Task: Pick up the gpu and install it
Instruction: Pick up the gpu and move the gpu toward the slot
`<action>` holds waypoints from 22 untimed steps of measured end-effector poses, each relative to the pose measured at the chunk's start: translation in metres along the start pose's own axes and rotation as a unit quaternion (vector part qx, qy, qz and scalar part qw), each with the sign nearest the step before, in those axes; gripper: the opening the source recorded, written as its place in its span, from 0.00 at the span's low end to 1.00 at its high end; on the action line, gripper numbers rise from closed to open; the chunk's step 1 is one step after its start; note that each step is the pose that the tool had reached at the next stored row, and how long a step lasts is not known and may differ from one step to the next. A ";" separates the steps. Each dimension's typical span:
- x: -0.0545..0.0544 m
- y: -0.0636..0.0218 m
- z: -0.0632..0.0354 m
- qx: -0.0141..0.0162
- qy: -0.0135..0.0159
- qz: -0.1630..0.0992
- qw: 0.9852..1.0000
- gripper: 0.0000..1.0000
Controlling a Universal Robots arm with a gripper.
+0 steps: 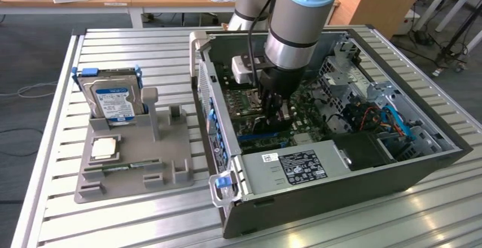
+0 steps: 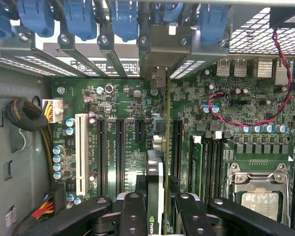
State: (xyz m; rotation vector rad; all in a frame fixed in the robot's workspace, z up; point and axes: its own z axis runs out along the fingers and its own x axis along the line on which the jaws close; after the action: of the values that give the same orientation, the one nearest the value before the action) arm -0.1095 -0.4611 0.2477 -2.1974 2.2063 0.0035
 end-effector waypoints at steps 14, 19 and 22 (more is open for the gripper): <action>0.000 0.0000 0.0020 0.000 0.000 0.000 1.000 0.27; 0.000 0.0000 0.0021 0.000 0.000 0.000 1.000 0.27; 0.000 0.0000 0.0020 0.000 0.000 0.000 1.000 0.27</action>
State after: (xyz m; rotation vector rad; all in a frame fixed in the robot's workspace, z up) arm -0.1094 -0.4611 0.2456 -2.1971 2.2060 0.0035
